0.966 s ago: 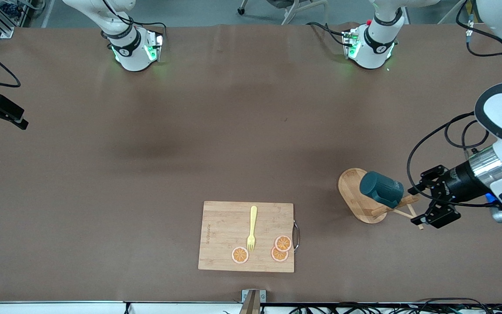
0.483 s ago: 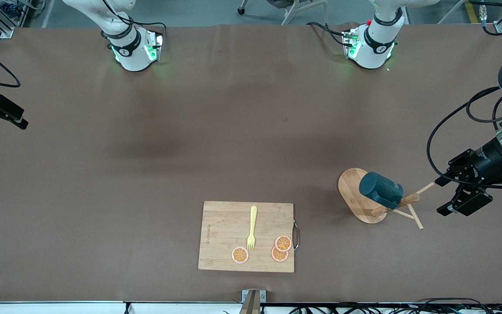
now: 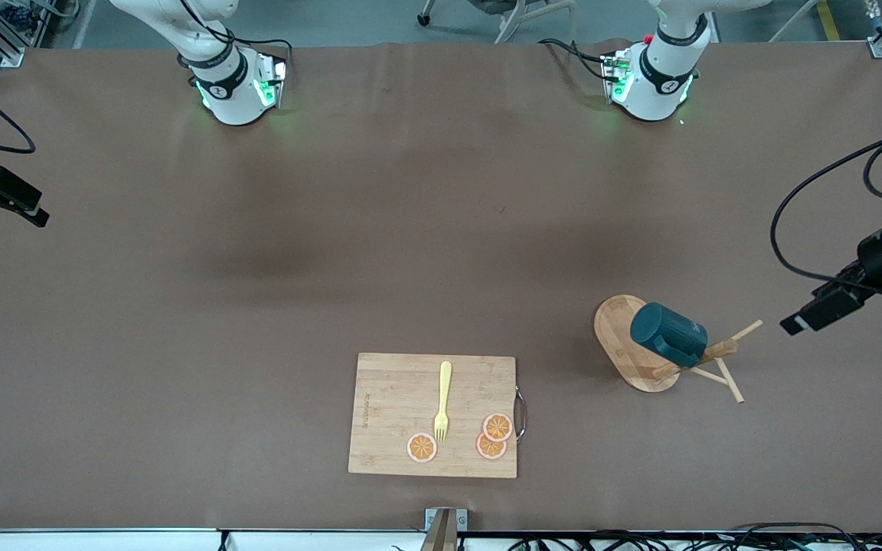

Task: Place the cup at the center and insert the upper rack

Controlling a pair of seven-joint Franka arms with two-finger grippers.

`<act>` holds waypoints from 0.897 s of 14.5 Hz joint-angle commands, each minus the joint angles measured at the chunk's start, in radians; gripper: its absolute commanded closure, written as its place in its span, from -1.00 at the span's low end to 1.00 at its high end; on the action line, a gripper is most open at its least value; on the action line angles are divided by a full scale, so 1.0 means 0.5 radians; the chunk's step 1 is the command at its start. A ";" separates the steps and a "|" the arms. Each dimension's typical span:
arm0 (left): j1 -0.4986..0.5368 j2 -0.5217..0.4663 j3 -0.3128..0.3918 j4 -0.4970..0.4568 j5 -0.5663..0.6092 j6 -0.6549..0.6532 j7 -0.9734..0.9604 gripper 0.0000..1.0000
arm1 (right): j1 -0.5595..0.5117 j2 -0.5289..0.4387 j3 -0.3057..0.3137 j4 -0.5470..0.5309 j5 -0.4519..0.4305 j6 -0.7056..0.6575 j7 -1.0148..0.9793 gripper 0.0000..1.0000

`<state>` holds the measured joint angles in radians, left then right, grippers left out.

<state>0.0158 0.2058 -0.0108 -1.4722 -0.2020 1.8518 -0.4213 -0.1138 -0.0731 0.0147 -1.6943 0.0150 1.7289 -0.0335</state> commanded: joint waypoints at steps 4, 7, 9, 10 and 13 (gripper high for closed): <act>0.076 -0.218 -0.009 -0.047 0.158 -0.347 0.661 -1.00 | -0.027 -0.035 0.020 -0.026 -0.018 -0.003 -0.007 -1.00; 0.076 -0.304 -0.024 -0.047 0.226 -0.445 0.732 -1.00 | -0.024 -0.035 0.020 -0.026 -0.018 0.000 -0.007 -1.00; 0.076 -0.350 -0.028 -0.047 0.226 -0.503 0.778 -1.00 | -0.027 -0.035 0.017 -0.026 -0.018 0.000 -0.007 -1.00; 0.076 -0.368 -0.028 -0.047 0.226 -0.528 0.812 -1.00 | -0.027 -0.035 0.020 -0.026 -0.018 0.000 -0.010 -1.00; 0.067 -0.399 -0.025 -0.050 0.226 -0.580 0.840 -1.00 | -0.024 -0.035 0.020 -0.026 -0.018 0.000 -0.007 -1.00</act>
<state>0.0507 0.0341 -0.0205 -1.4759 -0.1065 1.5802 -0.0218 -0.1138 -0.0731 0.0149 -1.6943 0.0150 1.7288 -0.0335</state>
